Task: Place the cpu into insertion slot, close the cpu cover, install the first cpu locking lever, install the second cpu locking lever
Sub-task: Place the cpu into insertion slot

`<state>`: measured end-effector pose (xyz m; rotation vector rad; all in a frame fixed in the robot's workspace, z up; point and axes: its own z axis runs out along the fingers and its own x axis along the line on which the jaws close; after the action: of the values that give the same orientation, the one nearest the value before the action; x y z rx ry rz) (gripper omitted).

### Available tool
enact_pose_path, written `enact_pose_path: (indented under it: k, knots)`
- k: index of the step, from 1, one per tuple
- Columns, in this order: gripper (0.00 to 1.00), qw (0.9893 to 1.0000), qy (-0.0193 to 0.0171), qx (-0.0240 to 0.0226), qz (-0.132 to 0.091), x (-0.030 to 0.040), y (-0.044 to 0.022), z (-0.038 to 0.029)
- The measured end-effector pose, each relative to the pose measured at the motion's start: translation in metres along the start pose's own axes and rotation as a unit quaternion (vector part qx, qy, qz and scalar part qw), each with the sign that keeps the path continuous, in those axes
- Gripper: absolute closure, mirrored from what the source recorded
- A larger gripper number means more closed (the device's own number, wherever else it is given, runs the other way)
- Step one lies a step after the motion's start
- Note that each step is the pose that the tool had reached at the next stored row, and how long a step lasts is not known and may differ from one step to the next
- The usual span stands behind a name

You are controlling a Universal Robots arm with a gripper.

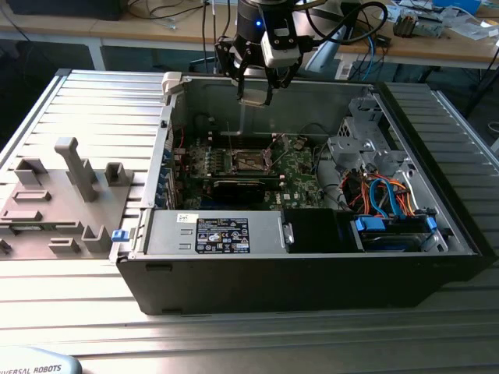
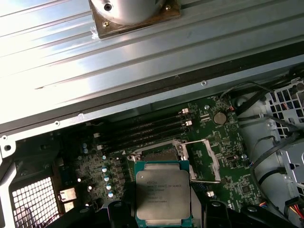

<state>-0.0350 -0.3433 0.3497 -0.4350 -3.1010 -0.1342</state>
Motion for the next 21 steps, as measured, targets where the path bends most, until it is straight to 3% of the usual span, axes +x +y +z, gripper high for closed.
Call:
enact_pose_path:
  k: [21]
  knots:
    - [0.46,1.0000,-0.0004,-0.0001,0.005,0.0000,0.0000,0.0001]
